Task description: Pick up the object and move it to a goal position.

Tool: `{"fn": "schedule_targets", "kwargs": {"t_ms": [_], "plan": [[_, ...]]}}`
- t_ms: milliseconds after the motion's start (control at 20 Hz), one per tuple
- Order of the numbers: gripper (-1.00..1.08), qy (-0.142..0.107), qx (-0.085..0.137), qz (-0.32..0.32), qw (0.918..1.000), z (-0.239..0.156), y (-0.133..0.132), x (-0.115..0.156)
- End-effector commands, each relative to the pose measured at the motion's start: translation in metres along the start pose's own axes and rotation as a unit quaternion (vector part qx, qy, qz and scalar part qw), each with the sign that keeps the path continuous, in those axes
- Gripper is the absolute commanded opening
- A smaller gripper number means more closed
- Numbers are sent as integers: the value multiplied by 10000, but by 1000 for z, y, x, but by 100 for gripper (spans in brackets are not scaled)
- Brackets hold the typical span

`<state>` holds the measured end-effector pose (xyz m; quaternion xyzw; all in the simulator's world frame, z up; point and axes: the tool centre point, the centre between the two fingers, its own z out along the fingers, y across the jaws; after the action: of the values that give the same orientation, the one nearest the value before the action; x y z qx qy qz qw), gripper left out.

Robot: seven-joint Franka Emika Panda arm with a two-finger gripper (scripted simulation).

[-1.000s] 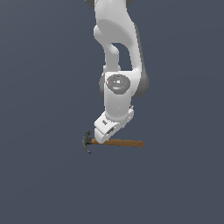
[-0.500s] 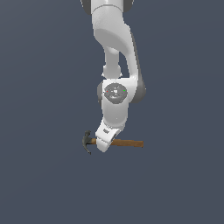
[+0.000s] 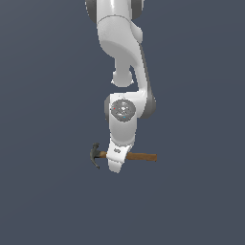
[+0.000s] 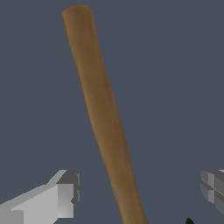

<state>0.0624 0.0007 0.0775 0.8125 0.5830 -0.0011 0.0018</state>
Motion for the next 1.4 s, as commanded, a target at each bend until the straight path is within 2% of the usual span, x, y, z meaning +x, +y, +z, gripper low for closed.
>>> {"fn": "schedule_targets", "kwargs": {"t_ms": [0,350,750,1350], "plan": [[100,7,2,-224,9997,4,2,-1],[100,18,6,-571,9984,10,5,-2],[100,18,8,-602,9982,14,5,-2],[100,18,7,-627,9980,60,5,-2]]}}
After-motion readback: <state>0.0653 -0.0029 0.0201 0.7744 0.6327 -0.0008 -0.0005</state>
